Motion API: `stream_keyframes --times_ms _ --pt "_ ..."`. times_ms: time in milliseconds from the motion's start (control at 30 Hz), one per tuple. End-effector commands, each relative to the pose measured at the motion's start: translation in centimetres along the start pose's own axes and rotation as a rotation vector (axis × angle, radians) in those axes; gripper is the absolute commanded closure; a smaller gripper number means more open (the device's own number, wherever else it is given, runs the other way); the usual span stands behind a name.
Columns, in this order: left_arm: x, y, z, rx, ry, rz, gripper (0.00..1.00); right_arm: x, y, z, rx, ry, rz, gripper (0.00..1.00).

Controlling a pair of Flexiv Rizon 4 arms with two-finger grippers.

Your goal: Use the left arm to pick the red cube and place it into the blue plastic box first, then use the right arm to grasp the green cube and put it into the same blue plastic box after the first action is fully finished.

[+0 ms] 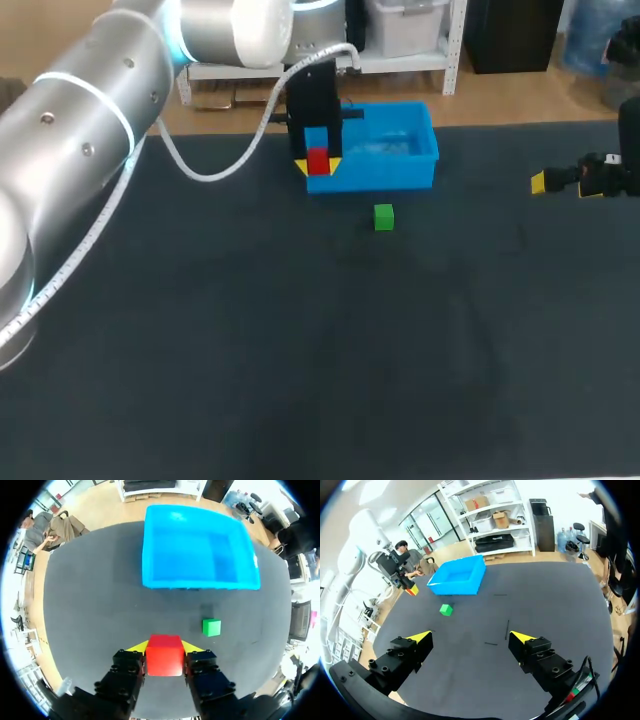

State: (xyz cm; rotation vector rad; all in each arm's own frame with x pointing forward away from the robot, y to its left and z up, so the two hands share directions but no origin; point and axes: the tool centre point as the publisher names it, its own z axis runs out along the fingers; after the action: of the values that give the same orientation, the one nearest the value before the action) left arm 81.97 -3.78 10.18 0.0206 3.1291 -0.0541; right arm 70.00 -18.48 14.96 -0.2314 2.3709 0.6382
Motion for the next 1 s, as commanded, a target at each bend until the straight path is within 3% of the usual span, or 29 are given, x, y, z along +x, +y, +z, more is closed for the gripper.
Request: stream_keyframes --times_ms 33,1000 --pt "-1.2 0.0 -1.4 -0.002 0.082 0.005 1.0 0.0 0.0 0.0 0.002 0.001 0.0 0.0" --pt "-5.5 -1.0 -5.0 -0.027 -0.036 0.077 1.0 0.0 0.0 0.0 0.002 0.001 0.0 0.0"
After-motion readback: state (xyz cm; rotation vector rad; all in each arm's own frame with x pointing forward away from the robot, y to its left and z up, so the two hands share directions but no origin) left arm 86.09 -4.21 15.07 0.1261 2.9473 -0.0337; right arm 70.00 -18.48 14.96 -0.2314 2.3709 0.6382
